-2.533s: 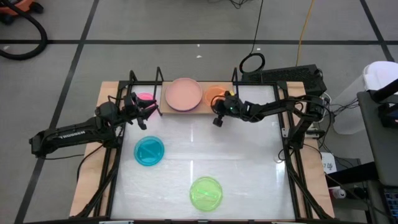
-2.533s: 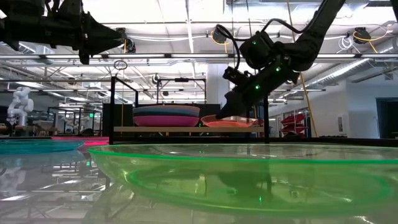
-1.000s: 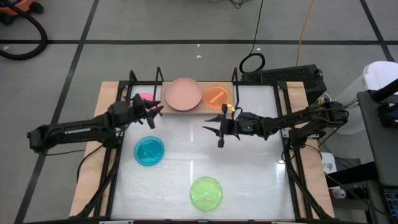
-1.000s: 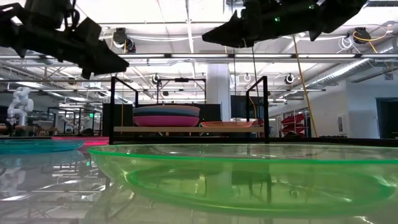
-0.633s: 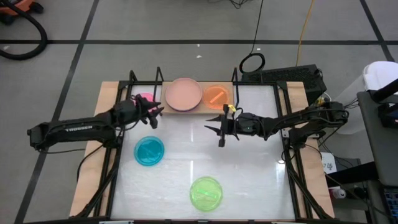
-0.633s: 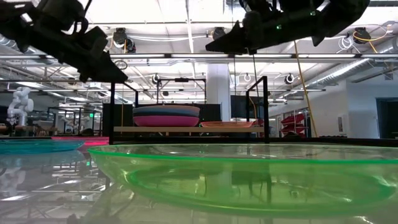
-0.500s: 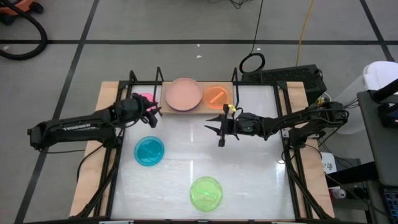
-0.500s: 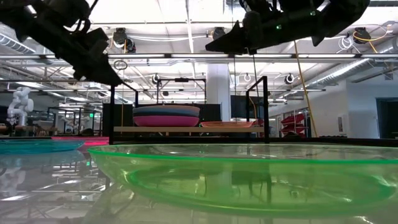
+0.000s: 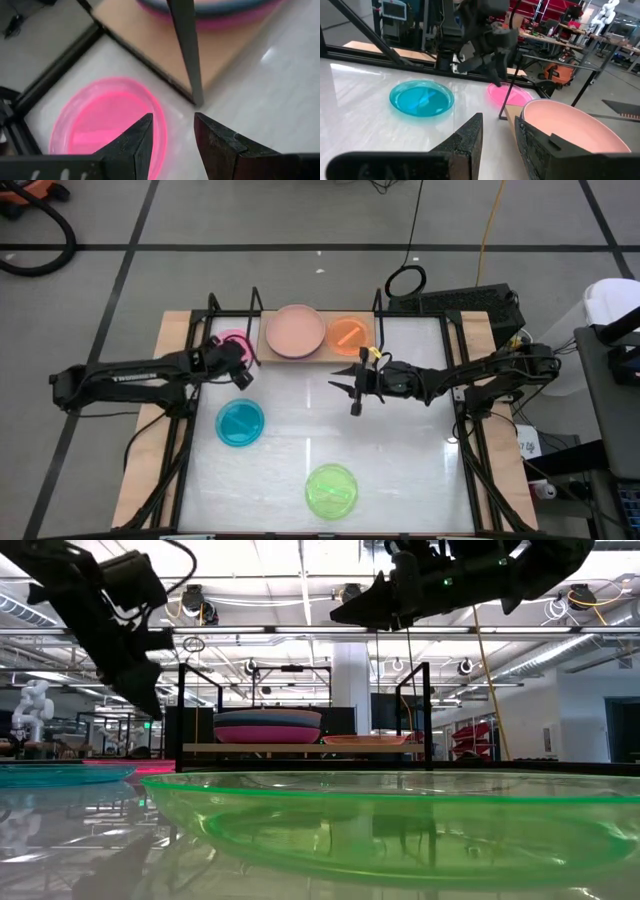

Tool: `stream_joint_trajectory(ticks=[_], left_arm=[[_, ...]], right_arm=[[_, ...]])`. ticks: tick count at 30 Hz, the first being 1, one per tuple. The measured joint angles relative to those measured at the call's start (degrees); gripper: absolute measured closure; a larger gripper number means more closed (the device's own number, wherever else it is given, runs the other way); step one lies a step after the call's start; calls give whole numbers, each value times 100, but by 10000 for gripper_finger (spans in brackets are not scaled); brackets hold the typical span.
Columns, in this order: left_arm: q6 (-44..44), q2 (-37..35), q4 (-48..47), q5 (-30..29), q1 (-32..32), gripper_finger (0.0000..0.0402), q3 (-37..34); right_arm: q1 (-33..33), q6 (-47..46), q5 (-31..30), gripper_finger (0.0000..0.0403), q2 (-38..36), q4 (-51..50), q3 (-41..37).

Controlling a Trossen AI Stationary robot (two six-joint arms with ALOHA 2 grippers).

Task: Place and stack plates onto a shelf
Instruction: Stack the pink transparent plate on top of the orange transparent plate on the shelf

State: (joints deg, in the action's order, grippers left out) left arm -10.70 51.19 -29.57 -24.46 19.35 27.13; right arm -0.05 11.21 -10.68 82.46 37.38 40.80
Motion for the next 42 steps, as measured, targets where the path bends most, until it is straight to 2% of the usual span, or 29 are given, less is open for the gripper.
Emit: stream_joint_trajectory(ticks=[5, 15, 28, 32, 39, 42], left_arm=[[-7, 564, -326, -7, 8, 252, 1], [-37, 1710, -333, -62, 321, 252, 1], [7, 2537, 117, -282, 922, 254, 14], [98, 2558, 138, -252, 925, 281, 14], [244, 2557, 113, 123, 929, 383, 14], [141, 2498, -109, 161, 929, 394, 105]], right_arm=[[0, 47, 0, 307, 1, -15, 0], [-52, 40, 0, 307, 2, -42, 0], [-50, -1, 0, 307, 2, -78, 0], [-50, -1, 0, 307, 2, -78, 0], [-50, -1, 0, 307, 2, -78, 0], [-50, -3, 0, 307, 2, -78, 0]])
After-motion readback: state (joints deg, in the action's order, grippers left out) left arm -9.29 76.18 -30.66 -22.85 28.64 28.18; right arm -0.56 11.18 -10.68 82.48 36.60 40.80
